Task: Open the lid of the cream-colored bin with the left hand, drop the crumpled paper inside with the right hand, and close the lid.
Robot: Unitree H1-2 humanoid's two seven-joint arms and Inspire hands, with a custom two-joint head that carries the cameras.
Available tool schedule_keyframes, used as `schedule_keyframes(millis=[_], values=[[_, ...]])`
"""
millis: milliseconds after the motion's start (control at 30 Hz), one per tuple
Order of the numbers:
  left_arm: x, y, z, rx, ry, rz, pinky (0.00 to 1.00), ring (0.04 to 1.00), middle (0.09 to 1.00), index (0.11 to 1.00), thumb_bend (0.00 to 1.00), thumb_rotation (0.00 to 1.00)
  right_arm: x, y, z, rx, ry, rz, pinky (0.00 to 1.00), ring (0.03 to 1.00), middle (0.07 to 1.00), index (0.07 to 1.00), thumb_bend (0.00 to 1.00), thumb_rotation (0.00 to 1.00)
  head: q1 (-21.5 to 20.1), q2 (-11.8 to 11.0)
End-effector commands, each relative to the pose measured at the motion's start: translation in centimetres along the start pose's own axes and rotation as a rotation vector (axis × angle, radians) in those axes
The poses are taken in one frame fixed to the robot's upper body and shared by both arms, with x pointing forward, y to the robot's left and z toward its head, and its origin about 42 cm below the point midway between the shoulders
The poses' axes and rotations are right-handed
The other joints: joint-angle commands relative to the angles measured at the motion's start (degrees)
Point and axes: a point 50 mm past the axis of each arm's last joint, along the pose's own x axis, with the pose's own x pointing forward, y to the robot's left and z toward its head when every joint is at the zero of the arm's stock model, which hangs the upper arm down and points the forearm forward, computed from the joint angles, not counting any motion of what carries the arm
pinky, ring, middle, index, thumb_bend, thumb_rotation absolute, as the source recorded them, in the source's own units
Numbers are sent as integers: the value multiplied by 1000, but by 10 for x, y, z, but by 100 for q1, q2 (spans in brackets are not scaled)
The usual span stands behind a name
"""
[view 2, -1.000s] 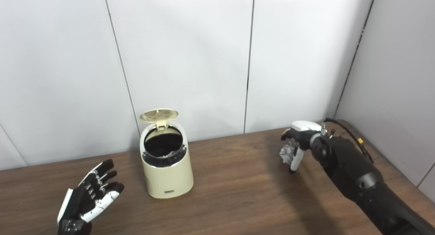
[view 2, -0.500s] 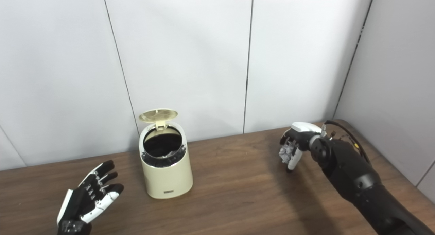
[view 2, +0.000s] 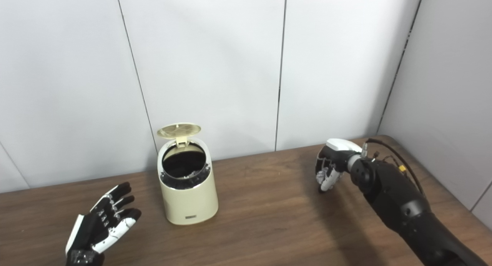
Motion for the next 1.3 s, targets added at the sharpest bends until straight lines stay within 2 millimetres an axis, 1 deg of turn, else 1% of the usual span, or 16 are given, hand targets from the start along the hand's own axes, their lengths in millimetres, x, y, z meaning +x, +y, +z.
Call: schedule_keyframes(millis=[0, 100, 200, 267, 367, 500, 533, 600, 733, 800, 833, 867, 933, 967, 1067, 1267], values=[[9, 1, 18, 0, -66, -8, 752, 839, 878, 879, 694, 263, -6, -33, 6, -12, -50, -113, 461, 458, 512, 479, 520, 0, 6, 4], [9, 1, 17, 7, -64, -8, 751, 839, 878, 877, 682, 259, -5, -33, 6, -16, -44, -125, 403, 402, 490, 524, 516, 0, 6, 4], [8, 1, 17, 20, -64, -8, 736, 832, 874, 873, 691, 274, -7, -35, 8, 2, -48, -141, 400, 397, 487, 519, 516, 0, 38, 17], [8, 1, 17, 5, -64, -10, 741, 836, 876, 874, 693, 258, -9, -38, 11, 5, -66, -160, 397, 397, 491, 517, 516, 0, 33, 20], [8, 1, 17, 0, -62, -12, 753, 843, 884, 877, 670, 241, -15, -44, 17, -18, -105, -189, 398, 397, 495, 517, 516, 0, 33, 20], [9, 0, 16, 6, -61, -10, 753, 839, 881, 875, 671, 240, -23, -52, 23, -32, -186, -230, 462, 405, 486, 522, 517, 0, 99, -29], [9, 0, 15, 10, -60, -10, 754, 839, 880, 875, 674, 243, -27, -56, 26, -37, -208, -242, 467, 407, 487, 521, 517, 0, 120, -40], [8, 0, 15, 14, -60, -9, 754, 841, 880, 877, 674, 245, -34, -63, 34, -36, -226, -253, 427, 406, 499, 513, 517, 0, 151, -56], [9, -2, 14, 39, -60, -3, 748, 833, 873, 871, 667, 238, -51, -78, 56, -52, -285, -283, 419, 404, 510, 506, 517, 0, 236, -114], [9, -3, 14, 44, -58, -1, 759, 831, 873, 869, 663, 237, -55, -81, 62, -55, -302, -291, 456, 419, 517, 485, 518, 0, 258, -132], [9, -3, 14, 42, -56, -1, 769, 829, 870, 867, 664, 236, -57, -83, 67, -59, -325, -295, 498, 443, 517, 463, 518, 0, 280, -158], [9, -4, 13, 40, -55, 0, 777, 832, 871, 866, 663, 229, -59, -84, 70, -62, -339, -297, 527, 454, 510, 462, 519, 0, 295, -155], [9, -5, 13, 34, -54, -1, 785, 834, 872, 866, 663, 223, -62, -86, 76, -57, -368, -307, 551, 463, 503, 461, 520, 0, 333, -178], [9, -6, 13, 32, -54, -1, 787, 836, 872, 866, 666, 223, -63, -87, 79, -50, -379, -313, 502, 448, 501, 472, 520, 0, 339, -180], [10, -8, 12, 26, -54, -3, 792, 839, 871, 867, 675, 228, -67, -87, 89, -29, -405, -336, 442, 435, 500, 485, 520, 0, 394, -204], [11, -12, 9, 18, -58, -11, 796, 849, 877, 873, 697, 257, -73, -81, 119, 41, -453, -375, 432, 443, 499, 473, 521, 0, 542, -305]])
